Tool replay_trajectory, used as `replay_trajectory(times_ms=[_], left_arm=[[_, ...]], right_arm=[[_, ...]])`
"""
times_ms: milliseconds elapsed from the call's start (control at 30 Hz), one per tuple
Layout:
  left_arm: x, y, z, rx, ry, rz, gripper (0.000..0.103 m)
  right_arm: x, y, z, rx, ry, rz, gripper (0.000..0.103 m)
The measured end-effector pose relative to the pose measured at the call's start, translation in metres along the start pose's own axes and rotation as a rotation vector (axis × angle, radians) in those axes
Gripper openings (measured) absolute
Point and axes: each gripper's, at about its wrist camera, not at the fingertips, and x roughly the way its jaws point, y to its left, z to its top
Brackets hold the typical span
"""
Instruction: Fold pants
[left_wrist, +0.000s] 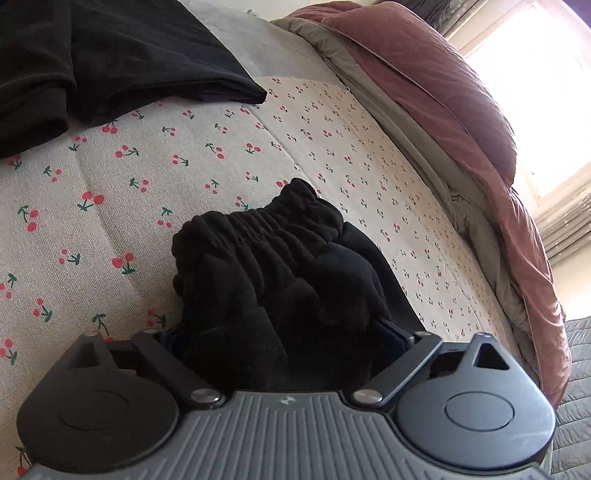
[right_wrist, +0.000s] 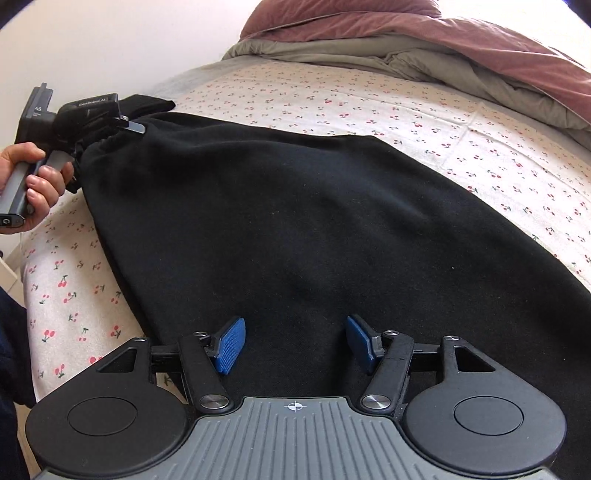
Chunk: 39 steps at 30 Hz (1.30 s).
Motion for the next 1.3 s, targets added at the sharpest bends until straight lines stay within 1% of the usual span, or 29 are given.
replay_trajectory(times_ms=[33, 67, 133, 167, 200, 267, 300, 333, 467, 567, 600, 633, 667, 700, 733, 767, 800, 867, 900, 967, 1000, 1033, 1067, 1133, 1167, 1200, 1233, 1267, 1300], left_arm=[[-0.001, 0.0, -0.001, -0.002, -0.006, -0.007, 0.059], [-0.004, 0.001, -0.001, -0.018, -0.021, -0.023, 0.05], [-0.02, -0.002, -0.003, -0.015, -0.087, -0.033, 0.043], [-0.032, -0.006, -0.006, 0.006, -0.139, -0.031, 0.041], [-0.045, -0.01, -0.008, 0.028, -0.192, -0.045, 0.041], [-0.062, -0.017, -0.012, 0.073, -0.268, -0.066, 0.041], [-0.065, -0.021, -0.012, 0.106, -0.287, -0.057, 0.041], [-0.065, -0.023, -0.012, 0.119, -0.297, -0.041, 0.041], [-0.062, -0.014, -0.006, 0.063, -0.307, 0.002, 0.039], [-0.067, -0.013, 0.0, 0.085, -0.346, 0.03, 0.04], [-0.063, -0.012, 0.001, 0.093, -0.34, 0.049, 0.04], [-0.054, -0.012, 0.002, 0.114, -0.3, 0.076, 0.041], [-0.039, -0.012, 0.002, 0.156, -0.224, 0.132, 0.045], [-0.027, -0.009, 0.001, 0.163, -0.169, 0.197, 0.049], [-0.016, 0.0, -0.001, 0.122, -0.122, 0.245, 0.058], [-0.012, 0.014, 0.0, 0.04, -0.108, 0.216, 0.06], [-0.016, 0.018, 0.004, 0.011, -0.106, 0.195, 0.06], [-0.026, 0.018, 0.013, 0.003, -0.102, 0.177, 0.066], [-0.033, 0.018, 0.017, -0.014, -0.113, 0.173, 0.067], [-0.045, 0.026, 0.025, -0.085, -0.118, 0.145, 0.071], [-0.053, 0.032, 0.028, -0.144, -0.135, 0.106, 0.071], [-0.058, 0.036, 0.03, -0.169, -0.157, 0.098, 0.072], [-0.065, 0.036, 0.032, -0.178, -0.193, 0.116, 0.072], [-0.07, 0.032, 0.034, -0.149, -0.227, 0.145, 0.072], [-0.071, 0.027, 0.034, -0.129, -0.232, 0.143, 0.072], [-0.07, 0.019, 0.032, -0.097, -0.226, 0.125, 0.072], [-0.07, 0.008, 0.029, -0.054, -0.233, 0.124, 0.072], [-0.071, -0.005, 0.025, 0.01, -0.253, 0.138, 0.074], [-0.072, -0.025, 0.017, 0.111, -0.283, 0.165, 0.075]], right_arm=[[0.0, 0.0, -0.001, 0.001, 0.0, 0.002, 0.061], [0.001, -0.001, -0.002, 0.002, 0.0, 0.004, 0.061], [-0.001, -0.001, -0.005, 0.006, -0.002, 0.005, 0.061], [-0.001, -0.002, -0.004, 0.009, -0.001, 0.006, 0.061], [0.0, -0.003, -0.004, 0.011, 0.0, 0.004, 0.061], [0.001, -0.003, -0.003, 0.01, 0.001, -0.003, 0.061], [0.001, -0.001, -0.004, 0.008, -0.001, -0.005, 0.061], [0.002, 0.0, -0.005, 0.005, -0.002, -0.007, 0.061], [0.0, 0.003, -0.005, 0.006, -0.005, -0.009, 0.061], [-0.004, 0.001, -0.005, 0.013, -0.003, -0.032, 0.061], [-0.004, -0.001, -0.006, 0.01, -0.002, -0.047, 0.061], [-0.004, -0.003, -0.007, 0.013, -0.001, -0.05, 0.061], [-0.003, -0.006, -0.008, 0.024, 0.0, -0.042, 0.061], [-0.002, -0.008, -0.008, 0.031, 0.001, -0.039, 0.061], [-0.002, -0.009, -0.009, 0.033, 0.001, -0.04, 0.061], [-0.002, -0.008, -0.009, 0.03, 0.002, -0.04, 0.061], [-0.002, -0.008, -0.009, 0.027, 0.003, -0.042, 0.061], [-0.003, -0.007, -0.009, 0.026, 0.004, -0.045, 0.061], [-0.003, -0.007, -0.009, 0.025, 0.003, -0.046, 0.061], [-0.005, -0.008, -0.009, 0.026, 0.002, -0.043, 0.061], [-0.006, -0.009, -0.008, 0.031, 0.002, -0.041, 0.061], [-0.007, -0.01, -0.008, 0.037, 0.002, -0.041, 0.061], [-0.009, -0.012, -0.007, 0.052, 0.002, -0.038, 0.061], [-0.014, -0.02, -0.007, 0.089, -0.001, -0.028, 0.061], [-0.018, -0.024, -0.008, 0.111, -0.01, -0.027, 0.061], [-0.023, -0.028, -0.008, 0.127, -0.019, -0.029, 0.061], [-0.026, -0.032, -0.009, 0.14, -0.028, -0.029, 0.061], [-0.029, -0.035, -0.01, 0.15, -0.032, -0.028, 0.061], [-0.03, -0.039, -0.011, 0.162, -0.032, -0.026, 0.061]])
